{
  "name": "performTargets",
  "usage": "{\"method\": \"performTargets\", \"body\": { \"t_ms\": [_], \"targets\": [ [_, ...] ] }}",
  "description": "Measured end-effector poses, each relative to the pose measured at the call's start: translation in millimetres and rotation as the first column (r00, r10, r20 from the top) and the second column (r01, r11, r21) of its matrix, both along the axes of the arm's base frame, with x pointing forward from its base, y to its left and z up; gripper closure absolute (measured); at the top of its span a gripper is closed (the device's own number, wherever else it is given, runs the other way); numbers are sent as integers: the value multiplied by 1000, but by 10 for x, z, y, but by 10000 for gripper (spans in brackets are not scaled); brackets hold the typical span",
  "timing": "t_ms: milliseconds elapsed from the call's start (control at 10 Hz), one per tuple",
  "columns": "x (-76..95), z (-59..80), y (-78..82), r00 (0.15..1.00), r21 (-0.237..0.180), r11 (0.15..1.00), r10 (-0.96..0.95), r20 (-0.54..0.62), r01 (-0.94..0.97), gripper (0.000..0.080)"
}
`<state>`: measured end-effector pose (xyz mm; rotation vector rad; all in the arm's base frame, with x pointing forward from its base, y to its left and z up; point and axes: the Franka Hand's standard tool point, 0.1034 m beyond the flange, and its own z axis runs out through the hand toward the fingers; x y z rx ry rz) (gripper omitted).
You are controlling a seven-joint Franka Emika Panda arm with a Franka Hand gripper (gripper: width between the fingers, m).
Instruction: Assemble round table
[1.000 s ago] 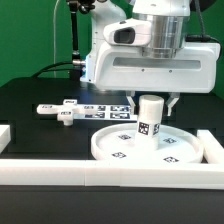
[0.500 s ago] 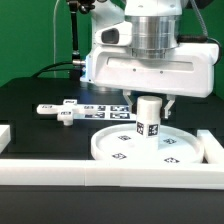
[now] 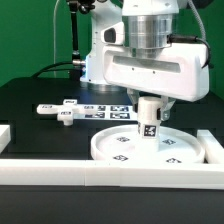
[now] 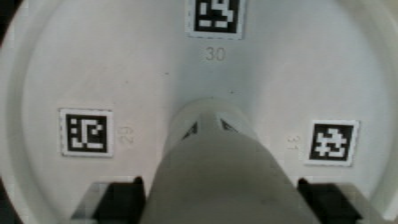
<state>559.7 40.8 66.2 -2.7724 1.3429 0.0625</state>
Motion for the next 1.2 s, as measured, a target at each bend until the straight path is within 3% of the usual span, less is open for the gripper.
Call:
{"method": "performTargets", "body": {
  "t_ms": [400,600,900,1200],
  "targets": [
    [2,-1,-1,972,12,972,-236,-18,236,390],
    [34,-3,-11,912,50,911,-409,-27,410,390],
    [60,5,-7,701,71,697,-712,-49,713,390],
    [62,-2,-25,481,107,471,-872,-91,875,390]
  ]
}}
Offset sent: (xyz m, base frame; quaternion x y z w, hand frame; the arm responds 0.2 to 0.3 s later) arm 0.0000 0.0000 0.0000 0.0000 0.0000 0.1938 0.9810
